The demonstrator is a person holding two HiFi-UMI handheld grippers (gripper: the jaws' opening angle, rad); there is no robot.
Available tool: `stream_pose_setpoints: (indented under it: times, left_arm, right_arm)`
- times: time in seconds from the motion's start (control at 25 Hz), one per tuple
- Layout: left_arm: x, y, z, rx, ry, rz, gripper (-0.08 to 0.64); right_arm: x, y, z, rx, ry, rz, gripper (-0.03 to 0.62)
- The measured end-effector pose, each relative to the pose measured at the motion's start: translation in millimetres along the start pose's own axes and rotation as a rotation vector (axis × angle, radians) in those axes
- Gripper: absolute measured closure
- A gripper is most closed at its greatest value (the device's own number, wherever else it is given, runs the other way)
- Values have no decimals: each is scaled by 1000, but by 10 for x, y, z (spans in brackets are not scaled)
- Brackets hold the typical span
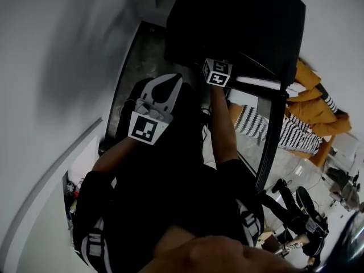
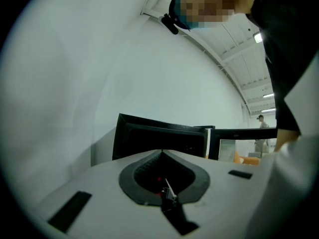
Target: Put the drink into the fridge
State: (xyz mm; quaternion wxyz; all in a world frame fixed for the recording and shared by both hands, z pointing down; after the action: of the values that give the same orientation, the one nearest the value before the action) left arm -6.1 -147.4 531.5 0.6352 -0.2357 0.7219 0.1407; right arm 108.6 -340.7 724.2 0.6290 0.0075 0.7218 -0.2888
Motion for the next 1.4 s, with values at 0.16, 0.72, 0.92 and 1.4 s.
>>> stream_pose_setpoints:
  times: [0.16,0.72,0.92,1.4]
  left_arm:
    - [-58,6,-70,10,-6,-7,555]
    - [-256,-30,-219,46,20,-23,555]
    - [-281,-51,-255,55,20,-22,555]
    - [-308,-109,-195,54,29,-31,555]
  right_arm:
    - [-26,-148,29,-4,-23,18,453]
    - [-63,-534,145,-25,-34,39,453]
    - [-189,-634,134,-13,-61,19,453]
    - [-282,-617,172,-3,-76,24,453]
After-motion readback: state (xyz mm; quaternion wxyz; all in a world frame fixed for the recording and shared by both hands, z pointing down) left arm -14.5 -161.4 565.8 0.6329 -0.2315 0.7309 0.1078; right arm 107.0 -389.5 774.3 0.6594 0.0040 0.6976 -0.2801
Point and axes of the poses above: the fingertips, and each gripper's own axes: y backward along the fingers, z to its right, x out of its top, the point moved 3 cm from there along y, backward along the fingers, and after that the axes turned 5 degrees about -x, right-handed, at the moved point
